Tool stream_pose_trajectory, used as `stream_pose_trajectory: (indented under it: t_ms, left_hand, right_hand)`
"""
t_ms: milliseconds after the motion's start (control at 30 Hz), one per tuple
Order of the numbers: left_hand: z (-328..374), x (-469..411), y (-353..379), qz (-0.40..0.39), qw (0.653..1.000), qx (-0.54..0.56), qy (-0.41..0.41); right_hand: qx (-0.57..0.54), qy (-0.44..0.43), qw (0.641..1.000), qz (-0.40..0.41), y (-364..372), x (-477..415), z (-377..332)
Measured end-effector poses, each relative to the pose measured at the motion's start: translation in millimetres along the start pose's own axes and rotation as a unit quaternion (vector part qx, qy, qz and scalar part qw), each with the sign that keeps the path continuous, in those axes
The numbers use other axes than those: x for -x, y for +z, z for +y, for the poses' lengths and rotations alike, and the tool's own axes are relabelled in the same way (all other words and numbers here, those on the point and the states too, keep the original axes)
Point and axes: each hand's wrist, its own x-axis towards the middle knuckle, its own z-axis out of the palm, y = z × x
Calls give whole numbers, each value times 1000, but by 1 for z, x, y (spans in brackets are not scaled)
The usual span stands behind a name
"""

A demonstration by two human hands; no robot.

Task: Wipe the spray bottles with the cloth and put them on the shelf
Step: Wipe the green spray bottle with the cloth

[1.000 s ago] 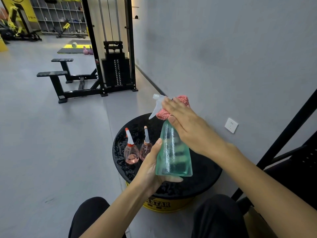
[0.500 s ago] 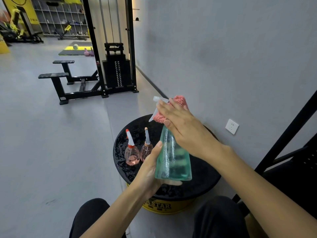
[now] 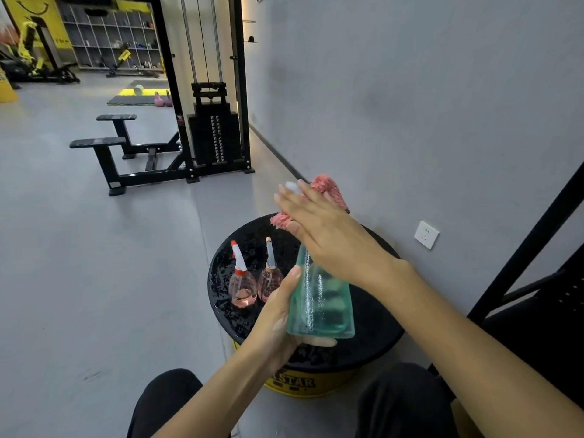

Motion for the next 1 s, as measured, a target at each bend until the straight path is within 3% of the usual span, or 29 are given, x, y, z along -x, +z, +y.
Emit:
stream_pose_trajectory:
  t_ms: [233,467,700,1000]
  left_hand:
    - [-2,1,0,1,1000,2,18]
    - [-3,1,0,11,1000,-1,20]
    - [-9,2,-1,-14,1000,-11,22]
    - [5,-6,-14,37,998,27,32]
  right_hand:
    - [-100,123,987,24,0,-5,10]
    - [-118,81,989,27,6,13,0]
    - [-123,130,981,80,2,1,15]
    - [-145,51,985,85,11,34,3]
